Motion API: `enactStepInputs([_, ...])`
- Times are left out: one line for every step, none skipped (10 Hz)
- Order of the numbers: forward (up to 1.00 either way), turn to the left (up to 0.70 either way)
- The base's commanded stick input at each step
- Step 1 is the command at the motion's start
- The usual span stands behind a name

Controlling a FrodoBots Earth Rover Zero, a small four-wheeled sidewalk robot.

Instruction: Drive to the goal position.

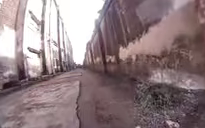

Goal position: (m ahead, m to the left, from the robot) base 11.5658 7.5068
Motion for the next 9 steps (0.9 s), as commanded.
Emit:
enactStepInputs([0.56, 0.00])
enactStepInputs([0.56, 0.02])
enactStepInputs([0.56, 0.02])
enactStepInputs([0.56, 0.01])
enactStepInputs([0.56, 0.00])
enactStepInputs([0.56, 0.00])
enactStepInputs([0.56, 0.00])
enactStepInputs([0.56, 0.00])
enactStepInputs([0.56, 0.00])
